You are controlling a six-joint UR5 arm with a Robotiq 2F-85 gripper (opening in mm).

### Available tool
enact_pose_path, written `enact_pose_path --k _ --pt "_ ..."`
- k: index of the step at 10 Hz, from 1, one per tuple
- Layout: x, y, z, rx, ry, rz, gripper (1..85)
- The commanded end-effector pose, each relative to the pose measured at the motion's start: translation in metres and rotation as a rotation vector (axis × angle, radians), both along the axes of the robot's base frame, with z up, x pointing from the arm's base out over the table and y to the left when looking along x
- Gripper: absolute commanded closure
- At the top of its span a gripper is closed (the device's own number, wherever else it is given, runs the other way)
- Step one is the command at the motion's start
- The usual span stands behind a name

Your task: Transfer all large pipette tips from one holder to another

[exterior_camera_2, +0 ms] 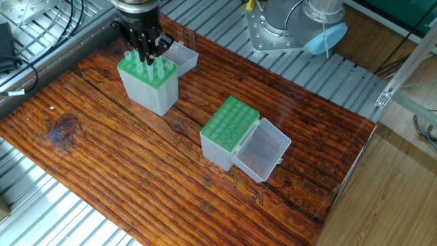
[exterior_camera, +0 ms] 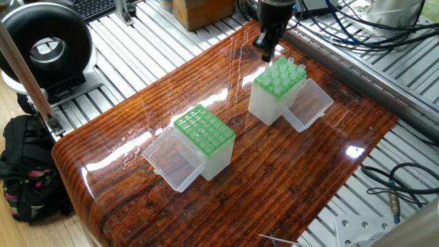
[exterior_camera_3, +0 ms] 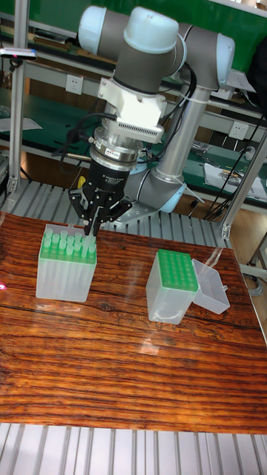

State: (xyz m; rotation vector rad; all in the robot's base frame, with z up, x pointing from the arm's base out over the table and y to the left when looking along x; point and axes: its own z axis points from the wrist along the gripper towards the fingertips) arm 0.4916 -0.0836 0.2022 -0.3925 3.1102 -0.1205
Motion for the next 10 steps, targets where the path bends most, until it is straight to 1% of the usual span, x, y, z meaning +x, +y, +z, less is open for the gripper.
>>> enact_pose_path --k 1,10 --pt "-0.001 0.004 0.009 0.007 0.006 -0.003 84.7" --pt "0.001 0.007 0.026 0.007 0.024 -0.009 84.7"
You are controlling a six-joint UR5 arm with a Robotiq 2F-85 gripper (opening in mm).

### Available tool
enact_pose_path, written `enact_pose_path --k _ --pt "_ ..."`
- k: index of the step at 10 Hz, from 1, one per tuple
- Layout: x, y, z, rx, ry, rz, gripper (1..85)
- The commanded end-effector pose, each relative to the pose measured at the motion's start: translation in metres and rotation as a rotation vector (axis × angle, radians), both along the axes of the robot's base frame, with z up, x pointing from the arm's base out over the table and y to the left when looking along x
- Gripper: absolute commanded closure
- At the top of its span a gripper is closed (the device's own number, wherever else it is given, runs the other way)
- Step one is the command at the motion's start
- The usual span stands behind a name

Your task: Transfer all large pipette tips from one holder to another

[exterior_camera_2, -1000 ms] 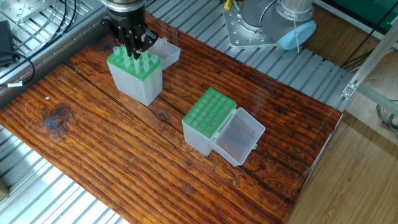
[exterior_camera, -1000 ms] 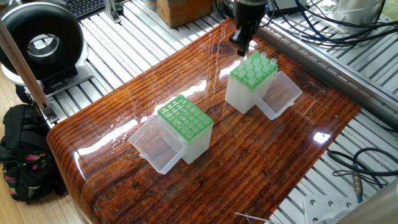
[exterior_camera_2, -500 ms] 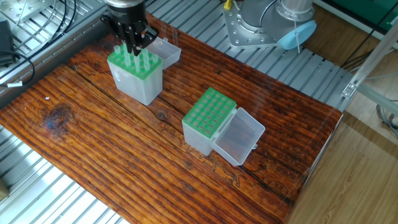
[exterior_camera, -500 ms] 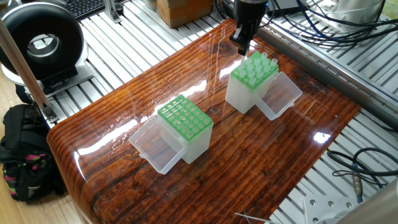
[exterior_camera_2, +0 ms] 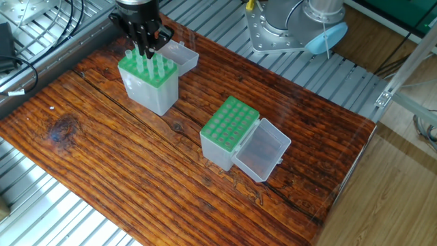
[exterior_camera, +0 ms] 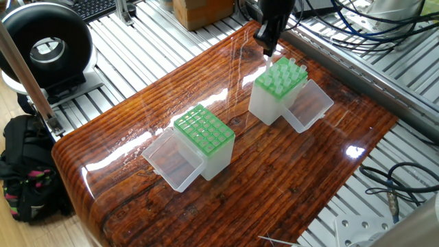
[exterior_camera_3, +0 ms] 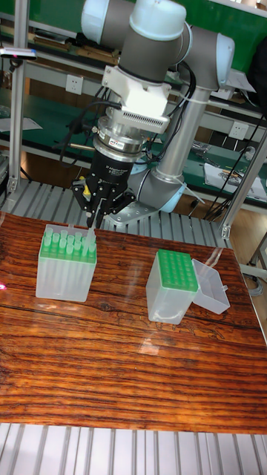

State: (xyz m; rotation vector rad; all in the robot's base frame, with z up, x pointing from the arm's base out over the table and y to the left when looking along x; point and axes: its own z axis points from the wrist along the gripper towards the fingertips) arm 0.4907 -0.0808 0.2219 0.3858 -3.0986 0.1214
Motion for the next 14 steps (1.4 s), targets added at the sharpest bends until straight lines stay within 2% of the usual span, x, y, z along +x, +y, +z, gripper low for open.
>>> enact_pose_path --k 1,5,9,14 --pt "0.002 0.005 0.009 0.011 0.006 -0.005 84.7" --pt "0.001 0.006 0.019 0.009 0.016 -0.009 84.7" --pt "0.001 0.007 0.028 -0.011 0.012 -0.005 84.7" --pt "-0.002 0.013 0.038 0.008 0.009 -0.001 84.7"
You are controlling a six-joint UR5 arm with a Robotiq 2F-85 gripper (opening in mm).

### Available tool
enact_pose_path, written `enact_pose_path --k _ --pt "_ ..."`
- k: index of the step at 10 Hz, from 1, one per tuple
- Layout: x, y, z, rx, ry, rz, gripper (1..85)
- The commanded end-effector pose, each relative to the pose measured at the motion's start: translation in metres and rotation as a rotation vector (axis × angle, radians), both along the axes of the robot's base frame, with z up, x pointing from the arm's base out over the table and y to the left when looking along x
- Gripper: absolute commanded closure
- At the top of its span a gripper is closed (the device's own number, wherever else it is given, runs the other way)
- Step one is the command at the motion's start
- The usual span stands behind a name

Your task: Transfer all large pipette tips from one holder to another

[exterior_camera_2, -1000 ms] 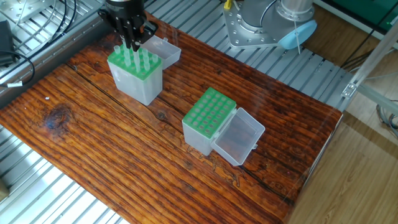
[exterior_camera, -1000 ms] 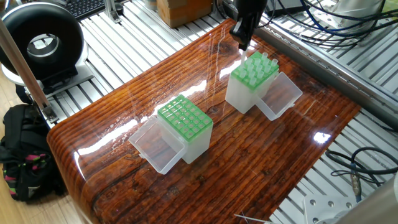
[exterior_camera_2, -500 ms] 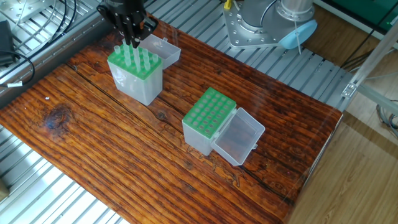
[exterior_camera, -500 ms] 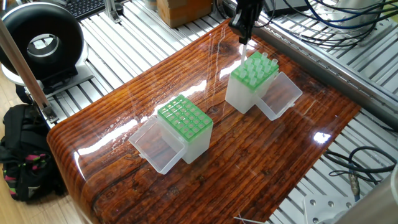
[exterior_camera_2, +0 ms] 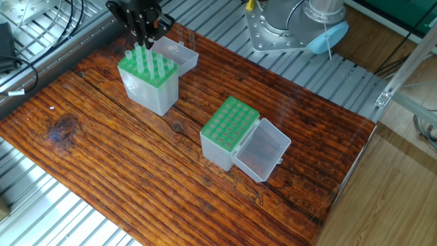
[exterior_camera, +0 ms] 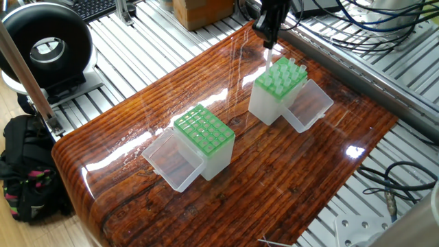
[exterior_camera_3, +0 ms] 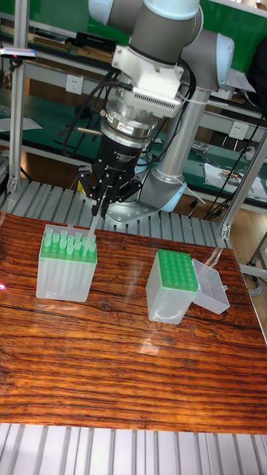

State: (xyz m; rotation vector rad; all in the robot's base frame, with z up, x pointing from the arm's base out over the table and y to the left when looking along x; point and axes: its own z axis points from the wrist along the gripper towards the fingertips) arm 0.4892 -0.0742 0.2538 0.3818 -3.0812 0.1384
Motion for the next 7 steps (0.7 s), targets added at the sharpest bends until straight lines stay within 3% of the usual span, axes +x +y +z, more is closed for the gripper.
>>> enact_pose_path --k 1,7 --pt "-0.002 0.008 0.009 0.027 -0.007 0.004 84.7" --pt "-0.004 0.012 0.023 0.027 -0.025 0.016 84.7"
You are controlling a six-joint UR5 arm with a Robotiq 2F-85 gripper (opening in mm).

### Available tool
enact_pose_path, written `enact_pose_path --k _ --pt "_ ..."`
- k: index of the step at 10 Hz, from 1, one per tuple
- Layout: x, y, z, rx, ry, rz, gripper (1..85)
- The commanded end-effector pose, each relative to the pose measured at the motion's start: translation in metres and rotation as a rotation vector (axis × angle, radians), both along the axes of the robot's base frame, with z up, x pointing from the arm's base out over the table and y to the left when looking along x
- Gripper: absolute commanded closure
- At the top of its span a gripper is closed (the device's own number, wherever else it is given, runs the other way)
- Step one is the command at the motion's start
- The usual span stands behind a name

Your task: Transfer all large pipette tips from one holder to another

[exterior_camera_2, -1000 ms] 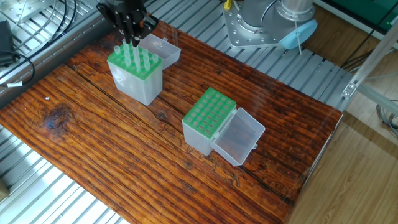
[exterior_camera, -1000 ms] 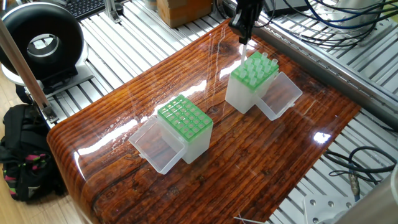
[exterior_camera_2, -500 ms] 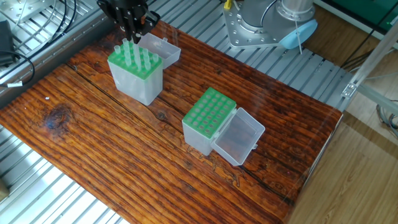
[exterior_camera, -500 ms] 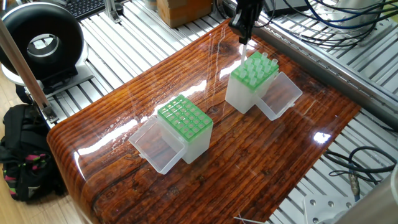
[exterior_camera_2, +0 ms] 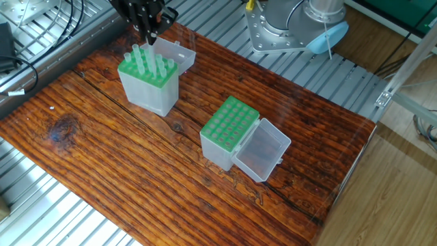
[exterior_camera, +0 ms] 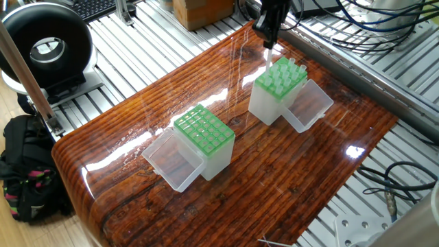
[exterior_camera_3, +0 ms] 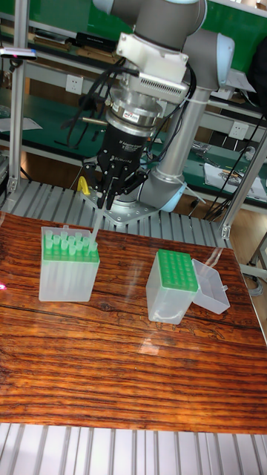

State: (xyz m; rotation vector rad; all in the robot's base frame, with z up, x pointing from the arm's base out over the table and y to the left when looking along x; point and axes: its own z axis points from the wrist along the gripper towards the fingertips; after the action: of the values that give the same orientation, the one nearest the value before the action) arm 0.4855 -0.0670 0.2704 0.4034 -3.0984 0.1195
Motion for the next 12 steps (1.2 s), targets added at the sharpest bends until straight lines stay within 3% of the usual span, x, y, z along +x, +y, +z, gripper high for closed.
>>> enact_pose_path --k 1,5,8,12 --pt "-0.001 0.007 0.008 0.011 -0.008 0.002 84.7" --pt "-0.002 0.011 0.021 -0.023 -0.013 -0.006 84.7" --pt "-0.005 0.019 0.027 -0.018 -0.014 -0.015 84.7" --pt "0.002 0.058 0.048 0.045 -0.112 -0.006 84.7"
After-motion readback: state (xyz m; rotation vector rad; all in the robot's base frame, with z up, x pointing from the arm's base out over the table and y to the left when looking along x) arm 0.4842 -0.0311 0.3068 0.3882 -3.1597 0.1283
